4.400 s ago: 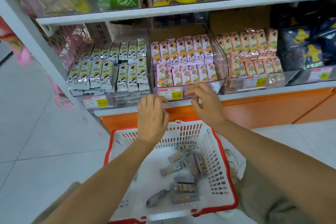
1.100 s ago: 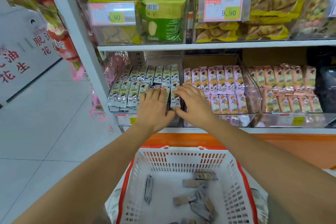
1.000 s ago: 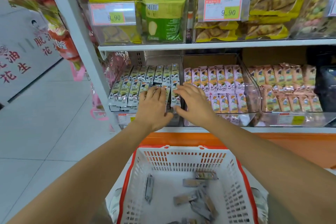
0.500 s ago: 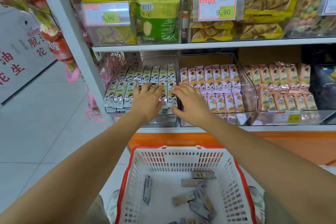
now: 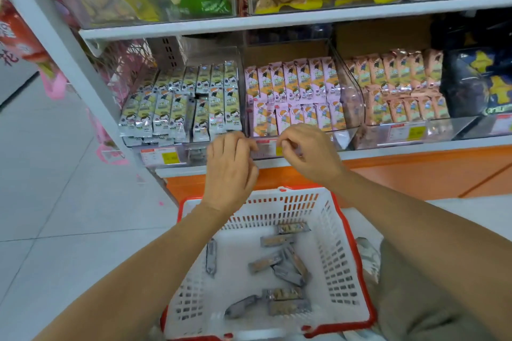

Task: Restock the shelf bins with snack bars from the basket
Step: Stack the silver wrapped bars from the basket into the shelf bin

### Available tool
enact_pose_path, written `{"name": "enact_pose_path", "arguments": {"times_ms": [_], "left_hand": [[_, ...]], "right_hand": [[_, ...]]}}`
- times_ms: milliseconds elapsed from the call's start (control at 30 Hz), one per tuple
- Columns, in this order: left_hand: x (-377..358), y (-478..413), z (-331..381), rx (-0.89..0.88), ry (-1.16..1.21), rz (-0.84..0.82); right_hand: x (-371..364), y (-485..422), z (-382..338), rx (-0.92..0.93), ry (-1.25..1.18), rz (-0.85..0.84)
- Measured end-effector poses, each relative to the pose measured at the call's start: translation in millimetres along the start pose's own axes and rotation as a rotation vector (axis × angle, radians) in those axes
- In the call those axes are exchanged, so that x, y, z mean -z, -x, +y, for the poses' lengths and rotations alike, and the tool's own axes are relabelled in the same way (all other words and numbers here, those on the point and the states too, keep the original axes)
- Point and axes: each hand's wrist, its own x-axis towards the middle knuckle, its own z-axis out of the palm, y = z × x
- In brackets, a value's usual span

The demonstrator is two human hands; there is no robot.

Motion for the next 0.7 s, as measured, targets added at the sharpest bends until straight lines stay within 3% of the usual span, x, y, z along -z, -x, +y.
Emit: {"name": "enact_pose_path", "arguments": {"times_ms": [100,167,300,433,533,700], "left_hand": [[-39,35,24,-0.028,0.092,-0.222],[-71,61,36,-0.001,0.158,-0.453],[-128,113,57,0.162,0.125,-0.997],[-175,157,72,0.319,0.138,-1.327],[-208,175,80,0.374,0.108,-1.454],[-248,173,78,0.243,-0.034,-1.246]], "right_hand": [[4,48,16,-0.145,0.024,-0.060],[-3,83,32,-0.263,0.059,-0.128],[-33,148,64,-0.548,0.183,-0.385],[-55,189,74,-0.714,0.236,-0.624],[-69,206,82,-0.775,0.237,-0.574],[-84,214,91,-0.715,0.267,-0.421]]}}
